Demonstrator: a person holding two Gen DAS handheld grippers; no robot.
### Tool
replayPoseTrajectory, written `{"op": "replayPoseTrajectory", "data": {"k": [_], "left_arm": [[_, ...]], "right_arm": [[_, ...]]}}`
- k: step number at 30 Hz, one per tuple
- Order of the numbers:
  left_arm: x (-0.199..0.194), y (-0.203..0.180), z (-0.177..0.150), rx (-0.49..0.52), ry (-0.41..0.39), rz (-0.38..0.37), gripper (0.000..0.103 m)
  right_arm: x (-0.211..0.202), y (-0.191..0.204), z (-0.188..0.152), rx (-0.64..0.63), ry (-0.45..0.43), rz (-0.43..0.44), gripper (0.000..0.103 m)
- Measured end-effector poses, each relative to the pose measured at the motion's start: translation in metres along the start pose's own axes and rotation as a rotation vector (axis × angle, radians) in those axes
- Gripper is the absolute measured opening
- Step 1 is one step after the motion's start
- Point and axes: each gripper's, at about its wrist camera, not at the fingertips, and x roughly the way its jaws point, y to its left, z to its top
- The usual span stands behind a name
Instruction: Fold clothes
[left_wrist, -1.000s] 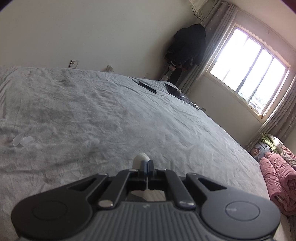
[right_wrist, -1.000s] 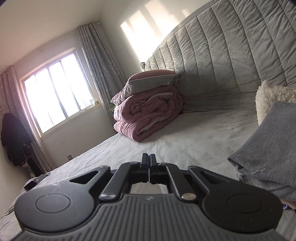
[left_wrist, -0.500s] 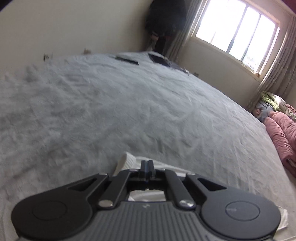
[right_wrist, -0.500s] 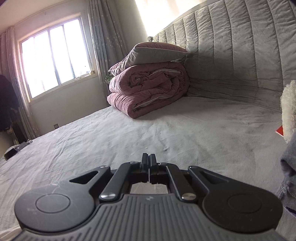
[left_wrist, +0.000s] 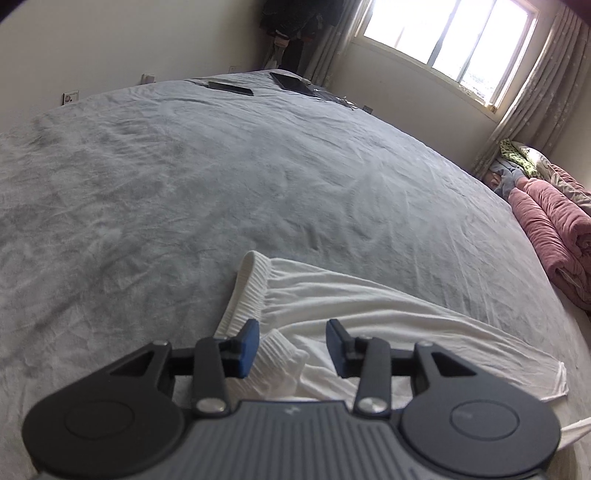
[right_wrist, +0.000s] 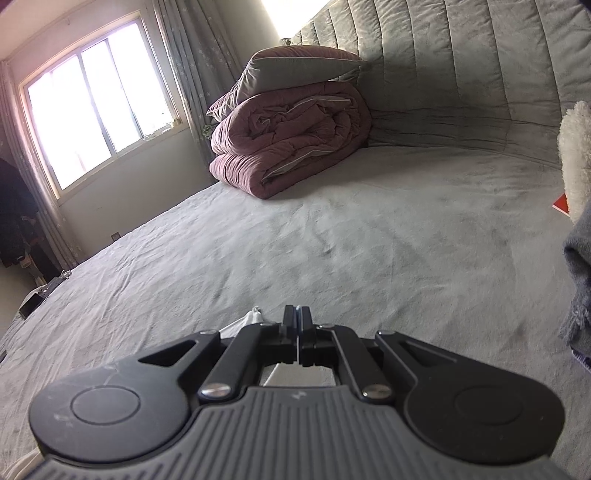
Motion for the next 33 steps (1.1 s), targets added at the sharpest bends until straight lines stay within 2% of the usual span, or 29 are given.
{"op": "replayPoseTrajectory", "data": {"k": [5,9,14,18,22,26,29,33], "left_arm": [[0.017,-0.009,0.002,0.086,0.016,0.067,0.045],[0.023,-0.014,0.000,0.159,0.014,0.100,0.051],[0.032,-0.011,-0.001,0.211,0.052,0.079,0.053],[0.036,-0.003,0.000,0.210,0.088,0.008,0.050],[0.027,0.009,0.008,0.214,0.063,-0.028,0.049],[0.020,0.023,0.019,0.288,0.057,-0.190,0.050],[0.029,0.038,0.030,0.342,0.096,-0.319,0.049],[0.042,0.043,0.033,0.408,0.147,-0.411,0.049]], "right_arm": [[0.001,0.002,0.001,-0.003,0.007,0.012,0.001],[0.002,0.002,0.001,-0.005,0.007,0.014,0.001],[0.003,0.001,0.001,0.000,0.014,0.015,0.001],[0.002,0.001,0.002,0.002,0.014,0.018,0.001],[0.002,0.000,0.003,0.005,0.015,0.021,0.001],[0.003,-0.002,0.003,0.008,0.018,0.024,0.001],[0.004,-0.005,0.004,0.015,0.022,0.024,0.001],[0.006,-0.007,0.003,0.018,0.028,0.016,0.001]]}}
